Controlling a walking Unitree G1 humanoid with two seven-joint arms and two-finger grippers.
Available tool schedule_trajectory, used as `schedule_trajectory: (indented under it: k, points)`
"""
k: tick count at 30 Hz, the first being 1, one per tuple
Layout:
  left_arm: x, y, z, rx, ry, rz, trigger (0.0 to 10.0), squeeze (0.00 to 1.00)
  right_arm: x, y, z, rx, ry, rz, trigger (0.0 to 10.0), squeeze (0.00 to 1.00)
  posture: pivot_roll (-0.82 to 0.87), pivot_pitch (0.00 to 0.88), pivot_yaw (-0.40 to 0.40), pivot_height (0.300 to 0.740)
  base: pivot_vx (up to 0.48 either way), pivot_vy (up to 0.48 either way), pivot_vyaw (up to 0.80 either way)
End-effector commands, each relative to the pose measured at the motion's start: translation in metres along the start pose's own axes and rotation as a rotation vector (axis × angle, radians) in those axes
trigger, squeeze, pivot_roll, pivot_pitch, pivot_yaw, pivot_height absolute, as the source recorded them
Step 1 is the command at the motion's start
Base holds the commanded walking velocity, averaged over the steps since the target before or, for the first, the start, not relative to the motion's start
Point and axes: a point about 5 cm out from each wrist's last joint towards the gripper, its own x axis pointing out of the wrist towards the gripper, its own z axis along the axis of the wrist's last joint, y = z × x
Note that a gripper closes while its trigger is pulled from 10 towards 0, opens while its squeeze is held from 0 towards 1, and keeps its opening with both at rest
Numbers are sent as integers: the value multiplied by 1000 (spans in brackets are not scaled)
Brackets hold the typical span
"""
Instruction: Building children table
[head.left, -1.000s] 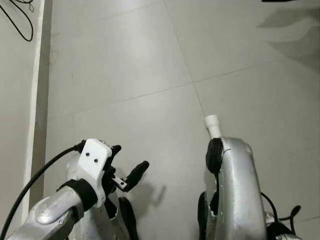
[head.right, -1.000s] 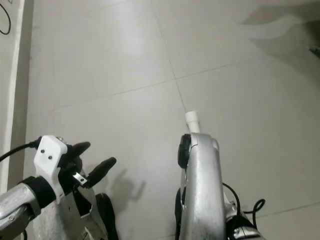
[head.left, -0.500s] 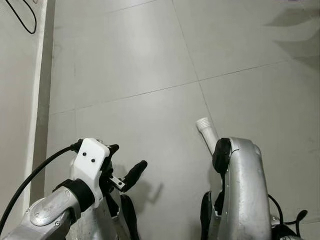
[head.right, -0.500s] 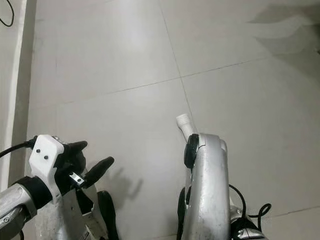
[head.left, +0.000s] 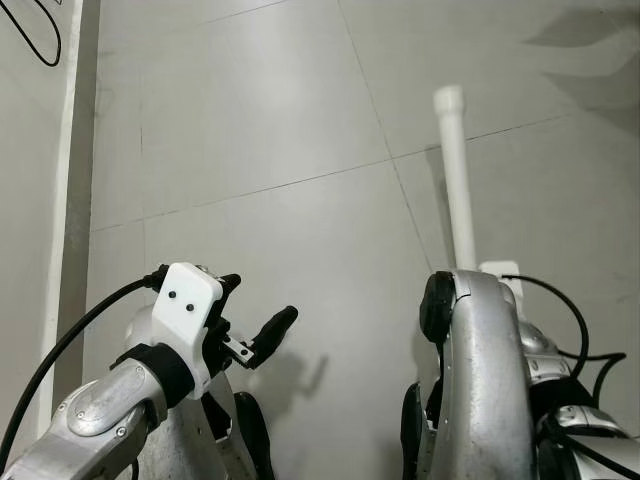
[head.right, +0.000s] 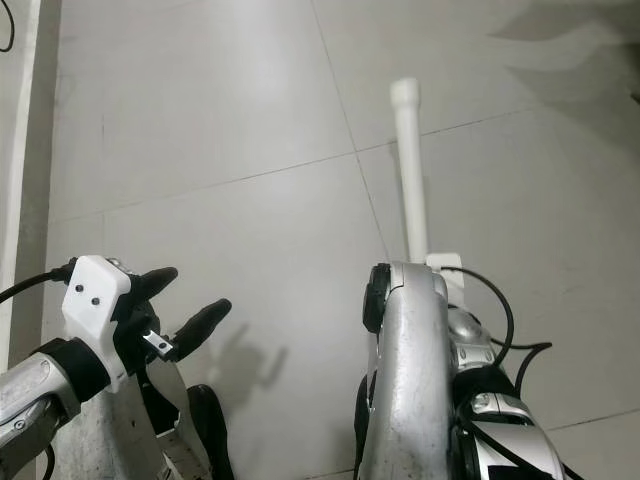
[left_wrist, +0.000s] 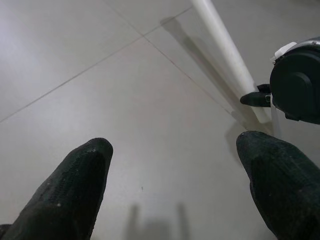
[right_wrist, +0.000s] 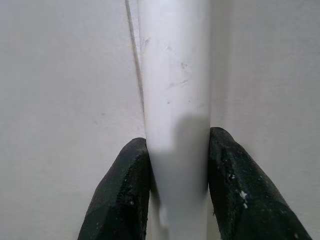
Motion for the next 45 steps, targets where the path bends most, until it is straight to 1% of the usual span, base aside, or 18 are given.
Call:
schedule_trajectory:
  k: [1,2,3,4,8,9,10,11,12,14,16,17,18,22,25,35,40,45]
  points:
    - [1,0,-7,0,28,6,10000,0,7,35,9,61,-54,108,0,0,187,454,127,300,0,0,0]
    - [1,0,-7,0,28,6,10000,0,7,35,9,61,-54,108,0,0,187,454,127,300,0,0,0]
    - [4,4,-5,11,11,14,10000,0,9,50,39,99,-182,212,0,0,180,414,122,300,0,0,0]
    - [4,4,-5,11,11,14,10000,0,9,50,39,99,-182,212,0,0,180,414,122,300,0,0,0]
    - [11,9,-1,25,-20,28,10000,0,0,76,84,171,-368,388,0,0,172,387,114,300,0,0,0]
    - [14,10,0,27,-33,31,10000,0,-4,84,96,166,-413,435,2471,0,159,360,107,300,0,0,0]
    - [14,10,0,27,-33,31,10000,0,-4,84,96,166,-413,435,2471,0,159,360,107,300,0,0,0]
    - [19,14,2,32,-54,36,10000,0,-12,96,112,155,-471,506,10000,0,149,336,100,300,0,0,0]
    - [19,14,2,32,-54,36,10000,0,-12,96,112,155,-471,506,10000,0,149,336,100,300,0,0,0]
    - [25,16,4,35,-78,40,10000,0,-21,104,125,164,-529,587,10000,0,137,310,92,300,0,0,0]
    - [25,16,4,35,-78,40,10000,0,-21,104,125,164,-529,587,10000,0,137,310,92,300,0,0,0]
    - [31,21,10,26,-122,53,10000,0,-34,120,133,148,-557,718,10000,0,123,268,78,310,0,0,0]
    - [33,22,12,18,-140,60,10000,0,-39,126,134,134,-560,760,10000,0,123,268,78,315,0,0,0]
    - [36,27,16,2,-168,80,10000,0,-44,133,133,135,-554,801,10000,0,115,245,67,325,0,0,0]
    - [40,38,21,-29,-223,129,10000,0,-53,142,130,132,-543,841,10000,0,102,198,47,340,0,0,0]
    - [47,48,24,-63,-303,171,10000,0,-53,141,130,140,-512,807,10000,0,53,117,6,380,0,0,0]
    - [48,52,20,-90,-305,182,10000,0,-50,140,127,154,-500,766,10000,0,51,108,14,395,0,0,0]
    - [47,55,7,-123,-281,204,10000,0,-48,138,112,172,-462,721,10000,0,49,97,21,415,0,0,0]
